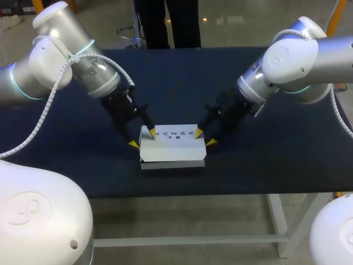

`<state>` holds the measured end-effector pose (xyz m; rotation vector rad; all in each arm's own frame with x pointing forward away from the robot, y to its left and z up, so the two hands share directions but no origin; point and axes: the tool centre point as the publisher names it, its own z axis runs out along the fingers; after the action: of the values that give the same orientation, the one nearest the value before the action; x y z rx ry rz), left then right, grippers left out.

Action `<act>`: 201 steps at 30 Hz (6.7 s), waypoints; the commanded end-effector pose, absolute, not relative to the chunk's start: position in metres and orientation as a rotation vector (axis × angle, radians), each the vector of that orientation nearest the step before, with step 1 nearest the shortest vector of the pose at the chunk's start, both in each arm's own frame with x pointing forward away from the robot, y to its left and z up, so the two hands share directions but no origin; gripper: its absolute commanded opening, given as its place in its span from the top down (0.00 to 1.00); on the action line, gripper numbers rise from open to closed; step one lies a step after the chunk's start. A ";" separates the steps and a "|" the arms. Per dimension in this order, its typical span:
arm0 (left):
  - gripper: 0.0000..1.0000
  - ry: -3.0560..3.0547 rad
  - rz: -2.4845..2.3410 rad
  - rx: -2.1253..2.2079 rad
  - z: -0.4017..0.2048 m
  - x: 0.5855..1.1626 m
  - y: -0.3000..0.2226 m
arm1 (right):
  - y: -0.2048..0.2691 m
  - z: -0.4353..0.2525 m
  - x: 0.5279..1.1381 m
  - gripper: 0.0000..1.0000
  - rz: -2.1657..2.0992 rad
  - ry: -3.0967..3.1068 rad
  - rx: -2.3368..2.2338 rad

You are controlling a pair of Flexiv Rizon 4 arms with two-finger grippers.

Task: Assemble the packaging by folding the flat box into shape, placing the metal phone stand inside, and closing the box properly

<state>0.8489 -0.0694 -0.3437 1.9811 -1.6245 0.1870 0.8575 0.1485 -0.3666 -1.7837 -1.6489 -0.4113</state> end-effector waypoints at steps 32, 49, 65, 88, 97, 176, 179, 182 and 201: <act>0.41 -1.571 0.052 1.988 -0.332 0.860 -0.072 | 0.154 -0.356 0.871 0.51 -0.316 -1.616 -1.744; 0.43 -1.565 0.008 1.980 -0.329 0.863 -0.073 | 0.153 -0.348 0.872 0.51 -0.300 -1.618 -1.720; 0.49 -1.549 -0.049 1.970 -0.324 0.870 -0.075 | 0.151 -0.346 0.878 0.51 -0.279 -1.604 -1.690; 0.52 -1.529 -0.123 1.943 -0.320 0.877 -0.073 | 0.154 -0.341 0.884 0.49 -0.264 -1.600 -1.655; 0.53 -1.518 -0.151 1.932 -0.319 0.879 -0.073 | 0.155 -0.339 0.887 0.49 -0.254 -1.597 -1.647; 0.54 -1.507 -0.337 1.842 -0.303 0.900 -0.070 | 0.159 -0.325 0.903 0.36 -0.187 -1.553 -1.598; 0.53 -1.502 -0.345 1.843 -0.303 0.901 -0.070 | 0.159 -0.325 0.903 0.37 -0.186 -1.552 -1.599; 0.53 -1.496 -0.353 1.841 -0.303 0.902 -0.071 | 0.160 -0.325 0.904 0.38 -0.182 -1.550 -1.599; 0.53 -1.456 -0.408 1.820 -0.301 0.911 -0.069 | 0.165 -0.322 0.908 0.39 -0.167 -1.548 -1.601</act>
<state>0.9033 -0.0667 -0.2992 1.8365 -1.4626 -0.3880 0.9049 0.1613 -0.3226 -1.6073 -1.5465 -0.1763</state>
